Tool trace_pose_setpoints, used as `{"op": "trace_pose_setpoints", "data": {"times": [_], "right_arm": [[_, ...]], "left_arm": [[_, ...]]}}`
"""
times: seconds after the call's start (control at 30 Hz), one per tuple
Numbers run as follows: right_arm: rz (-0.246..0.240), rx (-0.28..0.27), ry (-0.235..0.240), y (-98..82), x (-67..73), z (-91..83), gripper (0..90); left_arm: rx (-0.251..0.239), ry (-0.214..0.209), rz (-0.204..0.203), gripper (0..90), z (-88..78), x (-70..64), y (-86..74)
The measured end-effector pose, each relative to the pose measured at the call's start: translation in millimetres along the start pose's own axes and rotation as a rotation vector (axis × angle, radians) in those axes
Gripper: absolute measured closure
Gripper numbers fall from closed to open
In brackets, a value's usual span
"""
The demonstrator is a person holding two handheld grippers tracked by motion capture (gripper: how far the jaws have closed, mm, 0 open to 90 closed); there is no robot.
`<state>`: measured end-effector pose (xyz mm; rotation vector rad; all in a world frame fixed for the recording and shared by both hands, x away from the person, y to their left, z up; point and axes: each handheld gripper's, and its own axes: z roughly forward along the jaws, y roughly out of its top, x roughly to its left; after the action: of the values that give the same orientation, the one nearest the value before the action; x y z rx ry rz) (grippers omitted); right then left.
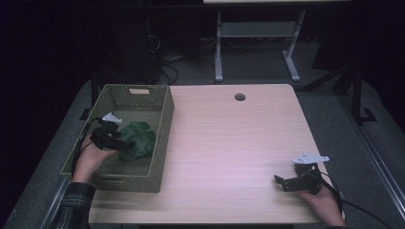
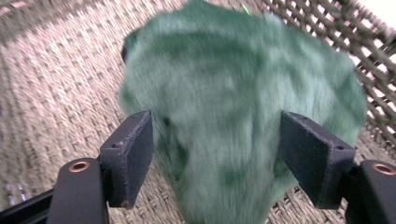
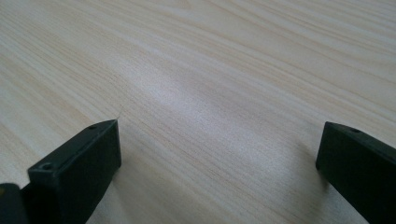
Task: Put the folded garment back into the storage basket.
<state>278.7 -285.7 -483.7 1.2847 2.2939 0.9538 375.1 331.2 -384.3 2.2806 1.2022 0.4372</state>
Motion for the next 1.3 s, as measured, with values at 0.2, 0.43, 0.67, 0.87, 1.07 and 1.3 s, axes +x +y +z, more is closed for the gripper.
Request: {"op": "trace_pose_setpoints", "data": {"times": [0.2, 0.43, 0.67, 0.87, 1.07, 1.3], "right_arm": [[0.000, 0.000, 0.000, 0.0, 0.0, 0.0, 0.0], [0.002, -0.001, 0.000, 0.0, 0.1, 0.0, 0.0], [0.000, 0.000, 0.000, 0.0, 0.0, 0.0, 0.0], [0.000, 0.000, 0.000, 0.0, 0.0, 0.0, 0.0], [0.000, 0.000, 0.000, 0.0, 0.0, 0.0, 0.0], [0.002, -0.001, 0.000, 0.0, 0.1, 0.0, 0.0]], "left_arm": [[-0.062, 0.000, 0.018, 25.0, -16.2, -9.4, 12.6], [-0.129, -0.043, 0.042, 22.6, -26.8, -32.7, 35.6], [-0.191, -0.090, 0.052, 16.5, -27.9, -56.0, 54.8], [-0.204, -0.121, 0.069, 13.3, -25.8, -74.2, 65.7], [-0.226, -0.163, 0.095, 13.2, -24.2, -94.8, 75.7], [-0.254, -0.200, 0.105, 13.3, -18.2, -123.6, 86.5]]}}
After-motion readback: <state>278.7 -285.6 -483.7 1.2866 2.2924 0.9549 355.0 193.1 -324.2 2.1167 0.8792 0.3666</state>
